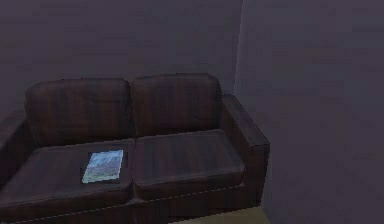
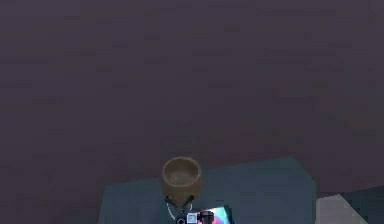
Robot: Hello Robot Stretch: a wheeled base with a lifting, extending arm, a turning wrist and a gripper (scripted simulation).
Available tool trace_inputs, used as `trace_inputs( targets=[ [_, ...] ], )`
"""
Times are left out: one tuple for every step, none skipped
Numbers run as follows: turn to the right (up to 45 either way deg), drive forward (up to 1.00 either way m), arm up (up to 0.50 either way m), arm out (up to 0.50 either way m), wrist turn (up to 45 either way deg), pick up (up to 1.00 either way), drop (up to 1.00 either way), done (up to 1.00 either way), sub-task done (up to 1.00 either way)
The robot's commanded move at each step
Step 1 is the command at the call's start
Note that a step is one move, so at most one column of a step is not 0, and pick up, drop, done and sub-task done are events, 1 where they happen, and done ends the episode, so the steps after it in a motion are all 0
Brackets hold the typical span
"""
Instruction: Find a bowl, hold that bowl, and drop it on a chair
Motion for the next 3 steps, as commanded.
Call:
trace_inputs(
  targets=[
    [0.0, 0.0, 0.1, 0.0, 0.0, 0.0, 0.0, 0.0, 0.0],
    [0.0, 0.0, 0.38, 0.0, 0.0, 0.0, 0.0, 0.0, 0.0],
    [0.0, 0.0, 0.0, 0.0, -45.0, 0.0, 0.0, 0.0, 0.0]
  ],
)
